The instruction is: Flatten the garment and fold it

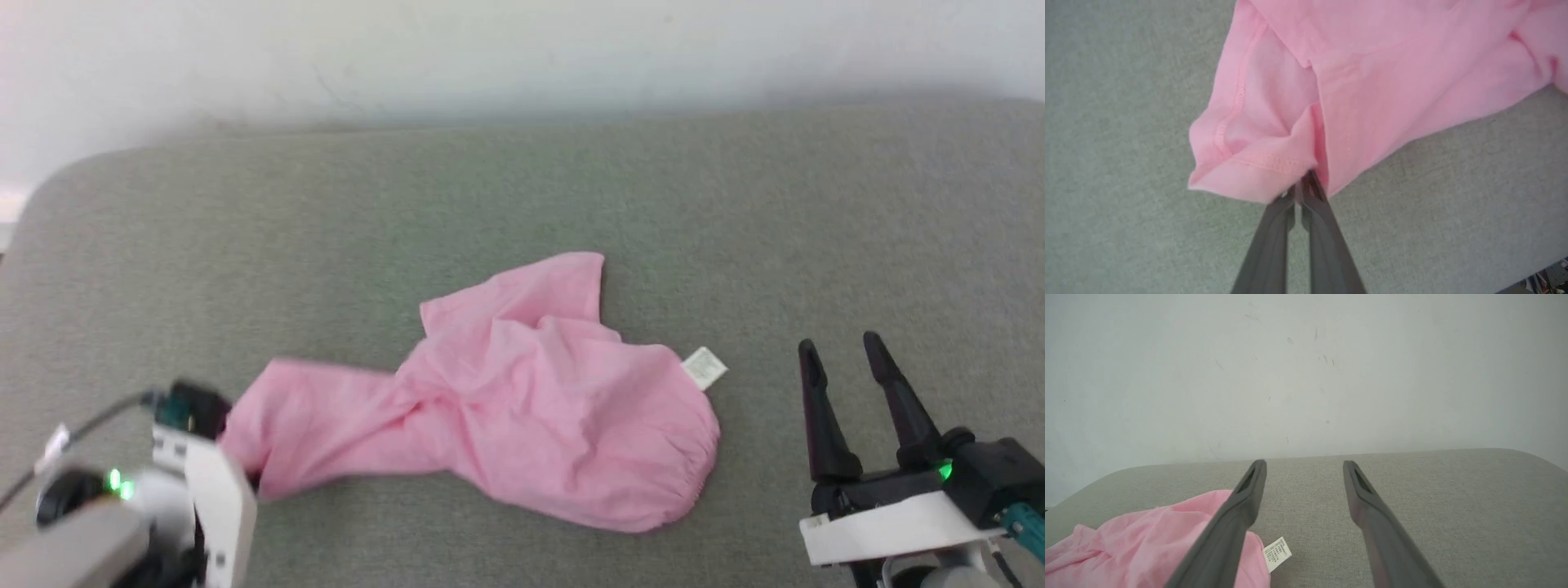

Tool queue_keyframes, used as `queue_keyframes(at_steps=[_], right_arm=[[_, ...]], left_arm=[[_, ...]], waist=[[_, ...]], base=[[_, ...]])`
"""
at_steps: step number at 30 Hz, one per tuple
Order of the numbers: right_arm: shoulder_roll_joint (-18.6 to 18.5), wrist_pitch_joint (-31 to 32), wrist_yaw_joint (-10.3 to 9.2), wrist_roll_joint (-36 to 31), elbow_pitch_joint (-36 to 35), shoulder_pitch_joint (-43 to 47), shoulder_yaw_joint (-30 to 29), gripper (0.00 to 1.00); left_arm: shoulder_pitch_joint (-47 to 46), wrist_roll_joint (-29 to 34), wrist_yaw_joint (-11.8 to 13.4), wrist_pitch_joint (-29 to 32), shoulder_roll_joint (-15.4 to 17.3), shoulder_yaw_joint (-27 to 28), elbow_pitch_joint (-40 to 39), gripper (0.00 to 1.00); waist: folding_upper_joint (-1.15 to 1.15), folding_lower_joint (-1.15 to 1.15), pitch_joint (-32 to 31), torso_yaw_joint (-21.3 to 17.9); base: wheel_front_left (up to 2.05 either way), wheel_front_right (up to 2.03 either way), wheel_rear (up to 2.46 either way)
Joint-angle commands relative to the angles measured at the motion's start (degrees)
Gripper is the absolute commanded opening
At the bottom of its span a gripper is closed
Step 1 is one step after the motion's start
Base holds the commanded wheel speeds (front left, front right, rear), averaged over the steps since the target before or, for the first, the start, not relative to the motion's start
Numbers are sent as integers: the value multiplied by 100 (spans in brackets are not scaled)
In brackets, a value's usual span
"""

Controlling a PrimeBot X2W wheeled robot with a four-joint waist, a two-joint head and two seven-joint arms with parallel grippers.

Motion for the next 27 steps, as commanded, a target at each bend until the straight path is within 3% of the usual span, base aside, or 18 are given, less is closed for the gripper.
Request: queue_keyframes(at_steps=[1,4,5,12,15,18,21,27], right_arm=[[16,-27,-5,-31,18,104,19,100],[16,-27,-5,-42,34,174,6,100],[16,-27,-5,-47,43,191,9,100],[16,-27,-5,-80,54,258,-22,100],[16,-27,-5,-100,41,231,-10,100],[16,-27,-5,-99,15,179,11,100],[16,-27,-5,-98,2,108,61,100],[16,-27,-5,-92,-2,-127,114,100]], left_arm=[[374,-180,142,-23,134,-44,-242,0],[715,-276,305,-36,192,-131,-461,0],[789,-308,357,-49,171,-141,-478,100],[498,-274,495,-263,218,141,-703,100],[-76,58,469,-294,345,324,-814,100],[-757,513,412,-233,252,413,-931,100],[-1417,991,215,-48,-108,324,-849,100],[-2314,1271,-462,622,-1214,-59,90,100]], waist=[[1,1,-279,246],[1,1,-340,282],[1,1,-360,285],[1,1,-475,294],[1,1,-466,264],[1,1,-403,211],[1,1,-285,121],[1,1,35,-177]], base=[[0,0,0],[0,0,0],[0,0,0],[0,0,0],[0,0,0],[0,0,0],[0,0,0],[0,0,0]])
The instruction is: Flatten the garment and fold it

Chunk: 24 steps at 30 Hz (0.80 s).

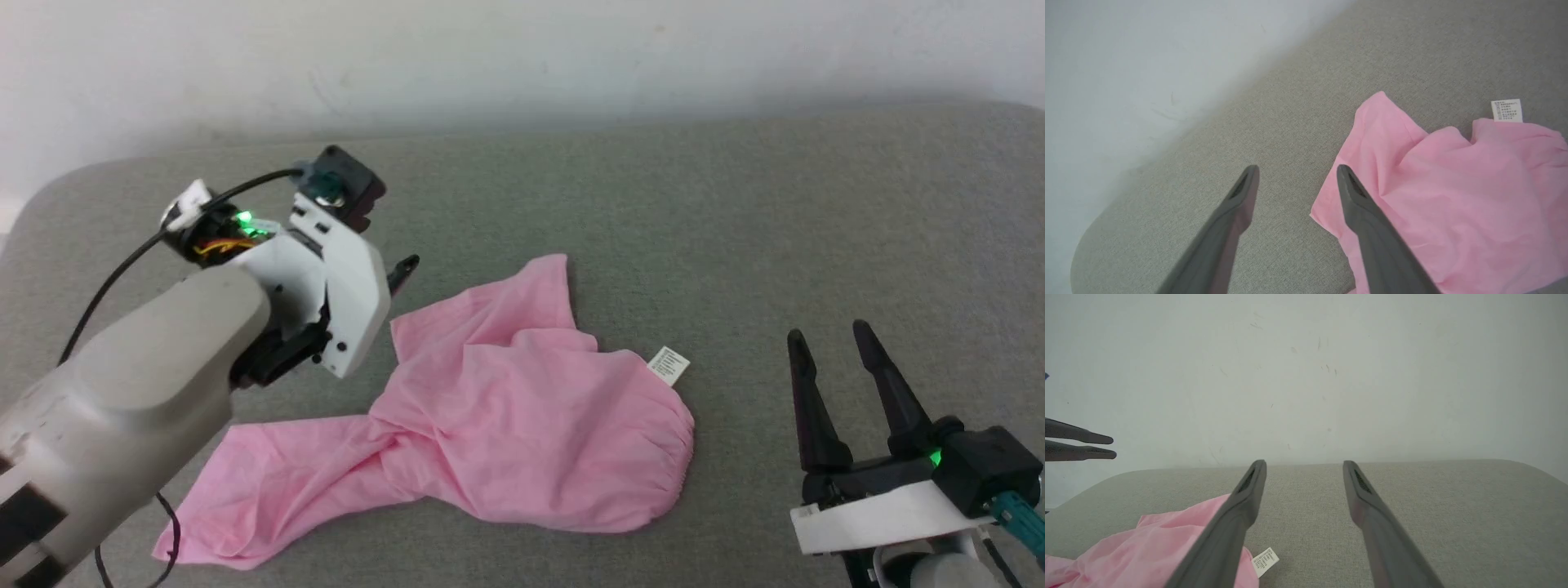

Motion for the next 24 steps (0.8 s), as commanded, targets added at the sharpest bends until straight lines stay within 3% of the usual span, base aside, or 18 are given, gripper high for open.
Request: queue_keyframes(at_steps=[1,8,16,17,18,21,24], right_arm=[[14,-26,-5,-12,-18,-124,7,100],[14,-26,-5,4,-19,-368,16,100],[14,-26,-5,31,-13,-439,-48,100],[14,-26,-5,32,-10,-433,-60,100],[14,-26,-5,28,-5,-428,-60,100],[14,-26,-5,4,-3,-388,-86,100],[14,-26,-5,-30,-8,-335,-89,100]], left_arm=[[-146,47,-151,117,-162,-91,311,100],[-439,58,-765,994,-911,-377,1976,100],[-138,25,-965,1935,-1259,-511,2744,100],[-100,40,-967,1932,-1273,-519,2683,74],[-43,-34,-969,1951,-1270,-523,2617,0],[-48,-132,-970,1728,-1145,-529,2365,0],[-80,-274,-971,1023,-932,-386,2187,0]], waist=[[1,-1,238,-250],[1,-1,624,-690],[1,-1,780,-865],[1,-1,769,-853],[1,-1,751,-841],[1,-1,639,-733],[1,-1,504,-633]], base=[[0,0,0],[0,0,0],[0,0,0],[0,0,0],[0,0,0],[0,0,0],[0,0,0]])
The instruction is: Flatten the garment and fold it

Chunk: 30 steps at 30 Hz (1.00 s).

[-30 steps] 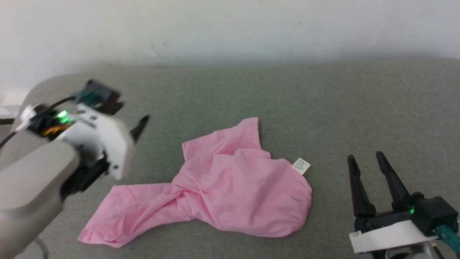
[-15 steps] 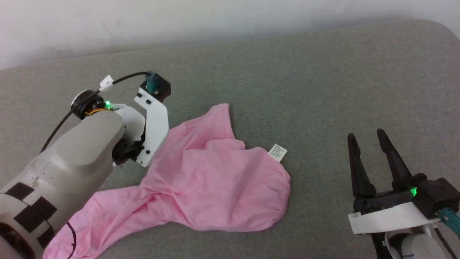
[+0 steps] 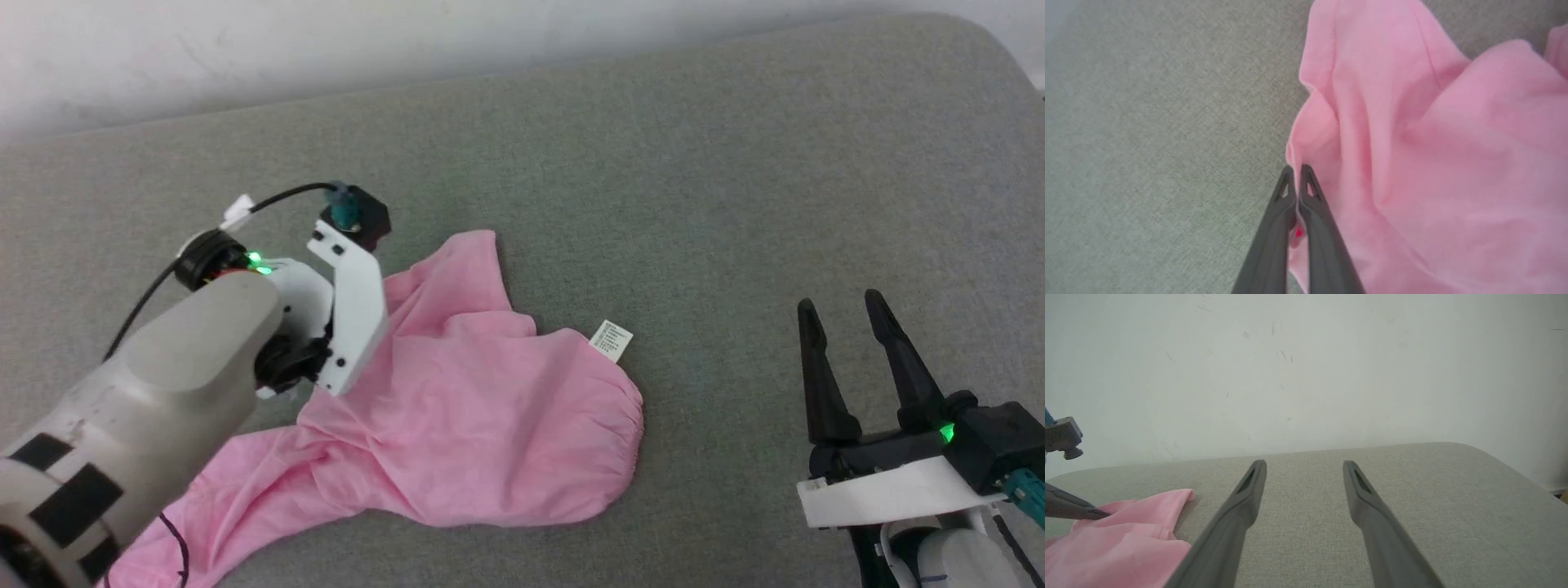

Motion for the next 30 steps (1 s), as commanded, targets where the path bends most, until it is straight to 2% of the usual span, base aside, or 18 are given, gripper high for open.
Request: queue_keyframes(at_steps=[1,3,5,9,11,14,16,19,20,21,26,28,30], right_arm=[[16,-27,-5,-35,-10,34,-29,100],[16,-27,-5,-35,-17,89,-77,100],[16,-27,-5,-31,-24,168,-128,100],[16,-27,-5,9,-6,350,-114,100],[16,-27,-5,6,11,425,-103,100],[16,-27,-5,-48,21,435,-26,100],[16,-27,-5,-36,4,409,-29,100],[16,-27,-5,-136,6,375,3,100],[16,-27,-5,-194,37,374,40,100],[14,-27,-5,-265,74,363,86,100],[-140,-27,-5,-192,-125,5,54,100],[-374,-27,-5,-243,-170,-214,77,100],[-580,-27,-5,-233,-169,-441,94,100]], left_arm=[[110,-36,-37,-356,205,66,-95,0],[190,-39,-28,-770,450,181,-251,0],[407,-111,98,-1115,744,325,-483,0],[1145,-365,536,-1603,1421,539,-984,0],[1584,-559,729,-1677,1616,556,-1213,0],[2171,-865,988,-1678,1752,539,-1365,0],[2487,-1021,1142,-1652,1738,499,-1355,0],[2757,-1143,1246,-1785,1642,501,-1300,0],[2800,-1150,1267,-1884,1595,520,-1278,47],[2831,-1155,1284,-2014,1553,556,-1269,100],[2871,-1037,1605,-3256,1511,1013,-1497,100],[2961,-958,1850,-3920,1507,1245,-1707,100],[3048,-693,2227,-4376,1533,1394,-1901,100]], waist=[[0,-1,-207,179],[0,-1,-292,250],[0,-1,-381,330],[0,-1,-536,478],[0,-1,-590,589],[0,-1,-643,683],[0,-1,-687,721],[0,-1,-757,762],[0,-1,-788,780],[0,-1,-821,797],[0,-1,-976,847],[0,-1,-1032,865],[0,-1,-1075,895]], base=[[0,0,0],[0,0,0],[0,0,0],[0,0,0],[0,0,0],[0,0,0],[0,0,0],[0,0,0],[0,0,0],[0,0,0],[0,0,0],[0,0,0],[0,0,0]])
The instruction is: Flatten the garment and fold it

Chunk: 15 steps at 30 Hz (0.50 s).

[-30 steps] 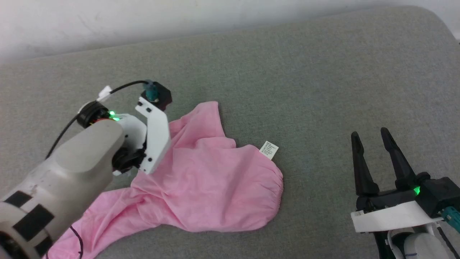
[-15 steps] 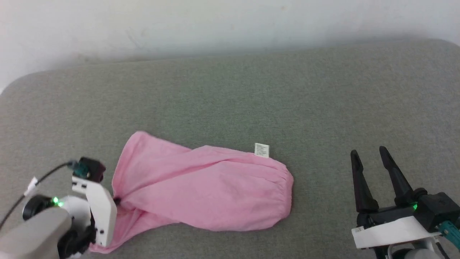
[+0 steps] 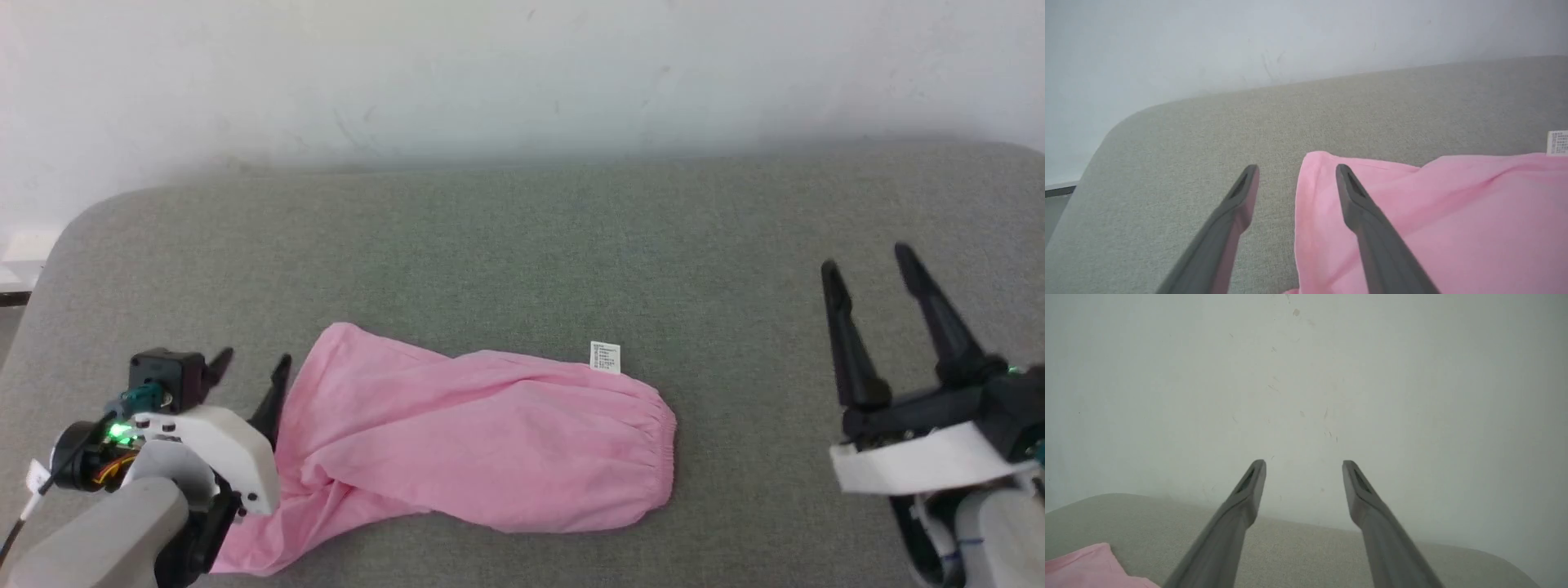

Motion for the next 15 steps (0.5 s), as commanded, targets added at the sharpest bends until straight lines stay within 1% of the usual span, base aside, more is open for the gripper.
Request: queue_keyframes(at_steps=[1,3,5,6,8,9,10,12,14,15], right_arm=[[-220,-26,-5,1,11,-258,67,100],[-521,-26,-5,35,150,-425,267,100],[-870,-26,-5,151,388,-579,628,100],[-870,-26,-5,151,388,-579,628,100],[-1267,-26,-5,331,677,-774,1118,100],[-1453,-24,-5,464,832,-894,1386,100],[-1593,22,-5,666,969,-1032,1633,100],[-1890,323,-5,1115,1143,-1356,2202,100],[-2241,748,-5,1437,1228,-1719,2843,100],[-2373,987,-5,1654,1247,-1898,3146,100]], left_arm=[[214,269,384,-257,-28,214,-200,100],[286,754,858,-333,-112,627,-517,100],[531,1462,1304,-339,-323,1327,-1070,100],[531,1462,1304,-339,-323,1327,-1070,100],[1001,2087,1634,-341,-615,2086,-1628,100],[1278,2371,1746,-341,-775,2453,-1875,100],[1554,2661,1810,-341,-906,2755,-2074,100],[2045,3189,1900,-342,-1181,3309,-2401,100],[2447,3619,1883,-342,-1466,3784,-2658,100],[2619,3804,1832,-342,-1589,3958,-2739,100]], waist=[[0,1,-79,72],[0,1,-96,133],[0,1,-102,181],[0,1,-102,181],[0,1,-98,218],[0,1,-95,227],[0,1,-91,231],[0,1,-73,244],[0,1,-38,270],[0,1,-17,282]], base=[[0,0,0],[0,0,0],[0,0,0],[0,0,0],[0,0,0],[0,0,0],[0,0,0],[0,0,0],[0,0,0],[0,0,0]])
